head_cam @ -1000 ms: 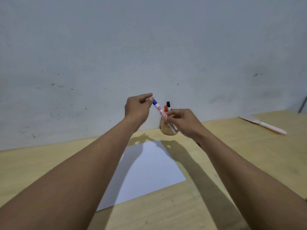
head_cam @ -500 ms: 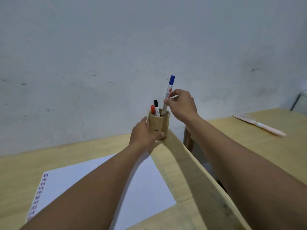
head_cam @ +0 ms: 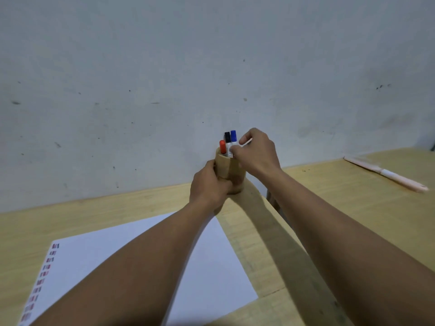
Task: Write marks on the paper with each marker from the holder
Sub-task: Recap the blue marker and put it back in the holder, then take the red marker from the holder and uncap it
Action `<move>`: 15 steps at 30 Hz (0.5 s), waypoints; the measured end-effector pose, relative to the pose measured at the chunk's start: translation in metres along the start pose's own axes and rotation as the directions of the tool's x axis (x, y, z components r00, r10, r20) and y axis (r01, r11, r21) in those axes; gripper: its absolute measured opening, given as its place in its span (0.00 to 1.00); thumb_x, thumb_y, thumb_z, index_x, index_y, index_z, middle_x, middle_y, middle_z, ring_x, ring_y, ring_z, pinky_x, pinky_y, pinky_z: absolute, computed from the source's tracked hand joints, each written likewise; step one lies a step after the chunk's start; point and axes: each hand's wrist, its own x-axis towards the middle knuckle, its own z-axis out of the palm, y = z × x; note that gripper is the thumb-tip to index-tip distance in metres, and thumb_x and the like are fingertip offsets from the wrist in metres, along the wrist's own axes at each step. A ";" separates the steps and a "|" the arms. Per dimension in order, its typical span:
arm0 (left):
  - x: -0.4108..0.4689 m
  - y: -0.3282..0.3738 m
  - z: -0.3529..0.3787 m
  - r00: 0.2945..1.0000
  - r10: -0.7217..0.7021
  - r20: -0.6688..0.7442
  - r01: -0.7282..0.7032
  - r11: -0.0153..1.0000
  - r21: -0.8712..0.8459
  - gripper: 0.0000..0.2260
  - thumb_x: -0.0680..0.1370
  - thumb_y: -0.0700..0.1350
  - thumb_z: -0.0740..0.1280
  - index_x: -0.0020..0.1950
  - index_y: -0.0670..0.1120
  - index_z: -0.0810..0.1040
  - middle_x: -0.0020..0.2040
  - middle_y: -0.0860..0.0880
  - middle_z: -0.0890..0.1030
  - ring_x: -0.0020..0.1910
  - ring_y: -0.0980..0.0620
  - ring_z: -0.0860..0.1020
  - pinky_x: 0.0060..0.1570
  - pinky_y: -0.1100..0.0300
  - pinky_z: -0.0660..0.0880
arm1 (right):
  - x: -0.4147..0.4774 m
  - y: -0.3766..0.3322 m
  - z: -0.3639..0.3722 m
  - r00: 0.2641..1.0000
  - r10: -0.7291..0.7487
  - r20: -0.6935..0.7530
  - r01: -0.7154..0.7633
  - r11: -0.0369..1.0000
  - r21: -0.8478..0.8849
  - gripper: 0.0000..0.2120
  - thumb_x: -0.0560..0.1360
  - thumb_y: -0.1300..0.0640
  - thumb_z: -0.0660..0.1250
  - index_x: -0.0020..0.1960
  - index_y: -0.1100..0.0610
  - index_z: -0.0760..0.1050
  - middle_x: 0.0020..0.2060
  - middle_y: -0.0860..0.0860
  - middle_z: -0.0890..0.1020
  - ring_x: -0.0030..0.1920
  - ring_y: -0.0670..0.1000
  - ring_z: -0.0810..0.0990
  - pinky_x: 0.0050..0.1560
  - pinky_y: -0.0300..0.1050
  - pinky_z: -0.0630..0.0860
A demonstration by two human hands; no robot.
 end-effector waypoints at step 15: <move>-0.003 -0.004 -0.009 0.999 -0.015 -0.035 0.021 0.982 0.186 0.08 0.71 0.44 0.71 0.50 0.49 0.82 0.44 0.49 0.84 0.47 0.45 0.82 0.44 0.51 0.80 | -0.006 -0.026 -0.002 0.989 -0.150 0.017 0.151 0.970 -0.190 0.11 0.81 0.49 0.64 0.48 0.55 0.81 0.33 0.45 0.78 0.36 0.50 0.77 0.33 0.43 0.66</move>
